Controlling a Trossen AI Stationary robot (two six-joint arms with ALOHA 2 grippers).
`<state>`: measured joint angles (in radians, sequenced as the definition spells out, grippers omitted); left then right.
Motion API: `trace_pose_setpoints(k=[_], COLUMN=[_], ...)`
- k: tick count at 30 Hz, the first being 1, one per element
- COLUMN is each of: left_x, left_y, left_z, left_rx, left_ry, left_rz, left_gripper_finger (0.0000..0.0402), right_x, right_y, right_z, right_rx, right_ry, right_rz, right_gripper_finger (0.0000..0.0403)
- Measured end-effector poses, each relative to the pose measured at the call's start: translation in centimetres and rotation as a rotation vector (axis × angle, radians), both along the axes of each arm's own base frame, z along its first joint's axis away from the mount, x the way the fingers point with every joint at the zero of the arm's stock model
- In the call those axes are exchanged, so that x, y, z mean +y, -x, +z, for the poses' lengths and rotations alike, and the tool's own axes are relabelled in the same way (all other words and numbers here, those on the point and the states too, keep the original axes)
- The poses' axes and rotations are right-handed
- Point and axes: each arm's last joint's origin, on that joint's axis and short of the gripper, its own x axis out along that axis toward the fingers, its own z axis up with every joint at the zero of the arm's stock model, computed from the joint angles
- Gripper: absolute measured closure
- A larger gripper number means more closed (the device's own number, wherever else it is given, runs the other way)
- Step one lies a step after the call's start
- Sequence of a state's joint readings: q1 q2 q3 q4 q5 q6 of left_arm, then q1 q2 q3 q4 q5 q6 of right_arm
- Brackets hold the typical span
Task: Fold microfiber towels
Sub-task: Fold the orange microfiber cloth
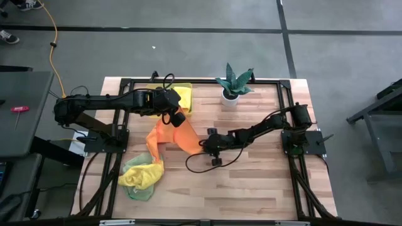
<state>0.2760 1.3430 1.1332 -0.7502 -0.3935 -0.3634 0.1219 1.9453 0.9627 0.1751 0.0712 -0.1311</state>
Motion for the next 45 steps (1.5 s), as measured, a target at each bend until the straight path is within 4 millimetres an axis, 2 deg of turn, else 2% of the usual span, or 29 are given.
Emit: trace_pose_setpoints(k=[6,11,13,18,22,27,31,37,41,45], left_x=[0.0,0.1,0.3,0.7,0.7,0.5,0.4,0.3,0.3,0.6], left_y=[0.0,0.2,0.7,1.7,2.0,1.8,1.5,1.2,1.0,0.2], left_z=[0.0,0.2,0.8,2.7,4.2,6.0,7.3,9.6,10.6,10.6], left_rx=[0.001,0.028,0.009,-0.053,-0.092,-0.166,-0.251,-0.366,-0.418,-0.454], left_ry=[0.0,-0.039,-0.045,-0.058,-0.065,-0.059,-0.06,-0.065,-0.1,-0.116], left_rz=[0.0,-0.029,-0.02,0.004,-0.069,-0.142,-0.201,-0.26,-0.328,-0.335], left_gripper_finger=[0.0401,0.0401,0.0401,0.0401,0.0401,0.0401,0.0401,0.0401,0.0401,0.0401], right_x=[-0.1,-0.4,-0.8,-2.1,-3.6,-5.0,-5.7,-6.3,-6.9,-7.5], right_y=[0.2,0.9,1.6,4.0,6.8,10.5,13.2,17.4,19.6,21.2], right_z=[-0.1,1.0,2.6,9.0,14.1,18.5,20.8,23.3,24.2,24.6], right_rx=[0.038,0.081,0.088,0.003,-0.114,-0.236,-0.313,-0.397,-0.44,-0.465], right_ry=[-0.064,-0.157,-0.181,-0.222,-0.273,-0.317,-0.333,-0.354,-0.353,-0.34], right_rz=[-0.04,-0.17,-0.208,-0.256,-0.345,-0.413,-0.445,-0.487,-0.527,-0.548], right_gripper_finger=[0.0397,0.0401,0.0402,0.0402,0.0402,0.0403,0.0403,0.0403,0.0403,0.0403])
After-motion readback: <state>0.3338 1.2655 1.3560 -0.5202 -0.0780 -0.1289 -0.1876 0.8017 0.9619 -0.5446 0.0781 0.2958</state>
